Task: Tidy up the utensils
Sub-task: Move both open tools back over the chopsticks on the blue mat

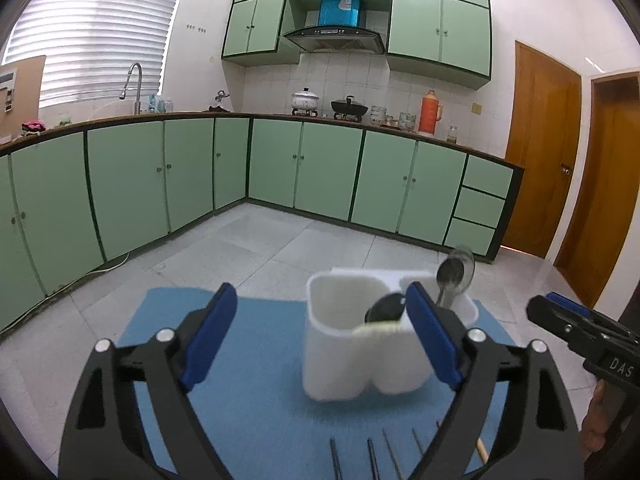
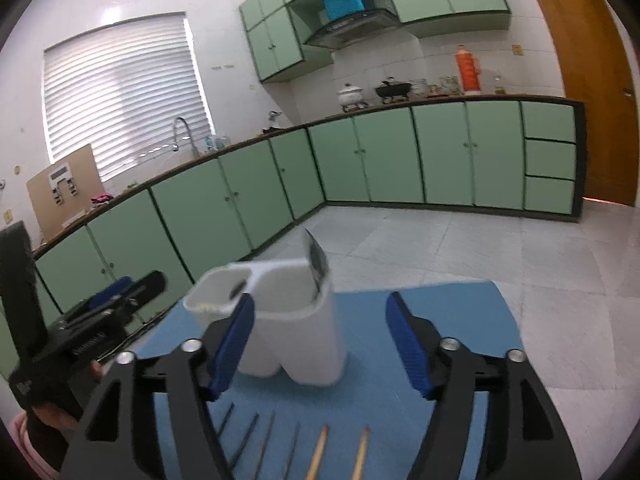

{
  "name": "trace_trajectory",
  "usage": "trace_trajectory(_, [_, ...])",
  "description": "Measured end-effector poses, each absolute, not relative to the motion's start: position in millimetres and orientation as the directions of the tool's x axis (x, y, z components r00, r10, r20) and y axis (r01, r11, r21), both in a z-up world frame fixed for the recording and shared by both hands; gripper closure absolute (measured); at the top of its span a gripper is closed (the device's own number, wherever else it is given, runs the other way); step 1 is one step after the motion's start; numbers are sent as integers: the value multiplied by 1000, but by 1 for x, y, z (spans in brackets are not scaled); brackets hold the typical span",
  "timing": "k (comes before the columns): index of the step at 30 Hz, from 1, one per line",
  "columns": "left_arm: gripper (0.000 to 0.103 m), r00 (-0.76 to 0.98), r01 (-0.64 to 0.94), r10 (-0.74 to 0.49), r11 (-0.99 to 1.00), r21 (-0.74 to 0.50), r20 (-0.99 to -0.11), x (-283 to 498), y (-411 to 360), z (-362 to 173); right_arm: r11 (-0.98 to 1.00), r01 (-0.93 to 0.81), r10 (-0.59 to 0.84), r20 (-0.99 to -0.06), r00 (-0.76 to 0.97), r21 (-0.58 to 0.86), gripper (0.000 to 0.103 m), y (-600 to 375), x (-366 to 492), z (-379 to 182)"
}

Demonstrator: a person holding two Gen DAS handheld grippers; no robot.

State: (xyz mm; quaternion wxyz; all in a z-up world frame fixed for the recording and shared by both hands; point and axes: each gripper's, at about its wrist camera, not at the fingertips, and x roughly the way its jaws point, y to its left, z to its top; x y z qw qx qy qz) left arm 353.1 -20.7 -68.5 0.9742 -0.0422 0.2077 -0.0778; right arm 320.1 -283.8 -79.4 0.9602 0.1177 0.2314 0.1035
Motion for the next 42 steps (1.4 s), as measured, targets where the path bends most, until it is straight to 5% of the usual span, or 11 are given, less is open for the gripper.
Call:
trace_trajectory(3, [13, 898, 125, -163, 985, -119, -408, 335, -16, -73, 952, -105, 226, -431, 874, 287, 15, -292, 298, -87])
trace_trajectory(9, [9, 881, 110, -162, 984, -139, -446, 301, -11, -87, 960, -60, 186, -466, 865, 272, 6, -301, 263, -99])
trace_trajectory(25, [7, 768, 102, -170, 984, -144, -617, 207, 3, -123, 960, -19, 190, -601, 777, 279, 6, -307, 175, -132])
trace_trajectory(37, [8, 691, 107, -174, 984, -139, -701, 163, -4, -128, 972, -13, 184, -732, 656, 233, 36, -292, 132, -150])
trace_trajectory(42, [25, 663, 137, -179, 984, -118, -727, 153, -13, -136, 977, -36, 187, -757, 626, 211, 48, -280, 122, -158])
